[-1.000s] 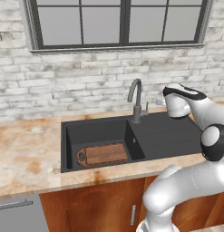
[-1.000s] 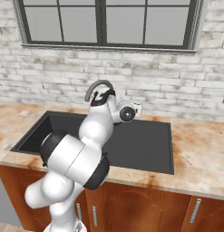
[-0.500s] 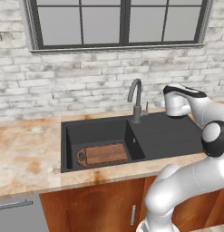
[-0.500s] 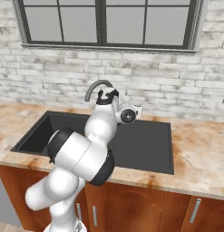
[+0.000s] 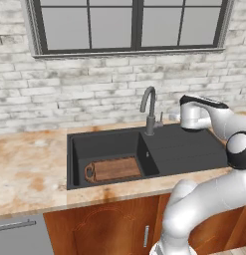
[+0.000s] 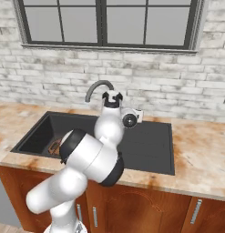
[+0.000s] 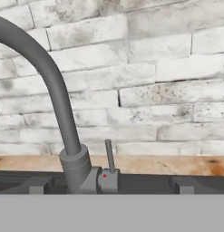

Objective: Turn on the sink faucet with hot water and rinse the cutting board for ten seconds, then turn off the faucet. Push the cutting board to reach the water if necessary.

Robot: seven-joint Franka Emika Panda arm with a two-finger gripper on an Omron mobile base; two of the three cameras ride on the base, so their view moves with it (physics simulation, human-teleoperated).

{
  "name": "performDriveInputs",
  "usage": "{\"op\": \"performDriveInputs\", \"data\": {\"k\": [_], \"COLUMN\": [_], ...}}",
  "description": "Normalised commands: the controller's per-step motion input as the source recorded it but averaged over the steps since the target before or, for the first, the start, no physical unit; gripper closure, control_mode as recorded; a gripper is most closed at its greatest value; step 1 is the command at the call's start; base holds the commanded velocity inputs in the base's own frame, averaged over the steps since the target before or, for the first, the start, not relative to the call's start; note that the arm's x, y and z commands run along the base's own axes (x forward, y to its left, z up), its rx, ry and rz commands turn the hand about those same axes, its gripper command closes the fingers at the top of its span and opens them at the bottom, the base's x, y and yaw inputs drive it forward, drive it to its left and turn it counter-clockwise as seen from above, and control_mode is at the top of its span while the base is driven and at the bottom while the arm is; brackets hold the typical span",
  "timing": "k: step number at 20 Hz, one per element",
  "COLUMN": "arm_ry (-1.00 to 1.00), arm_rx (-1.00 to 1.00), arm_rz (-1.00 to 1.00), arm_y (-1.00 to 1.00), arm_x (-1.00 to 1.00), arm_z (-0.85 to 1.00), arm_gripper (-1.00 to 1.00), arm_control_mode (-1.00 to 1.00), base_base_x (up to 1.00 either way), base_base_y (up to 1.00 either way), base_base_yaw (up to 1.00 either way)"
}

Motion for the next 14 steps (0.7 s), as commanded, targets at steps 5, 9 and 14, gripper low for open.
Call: {"op": "performDriveInputs", "data": {"k": [5,9,14], "arm_ry": [0.0,0.0,0.0], "arm_rx": [0.0,0.0,0.0], "arm_rz": [0.0,0.0,0.0], "arm_y": [0.0,0.0,0.01], "arm_x": [0.04,0.11,0.19], "arm_z": [-0.2,-0.17,-0.16], "arm_gripper": [-1.0,-1.0,-1.0], "arm_control_mode": [-1.0,-1.0,-1.0], "base_base_x": [0.0,0.0,0.0], "base_base_y": [0.0,0.0,0.0], "base_base_yaw": [0.0,0.0,0.0]}}
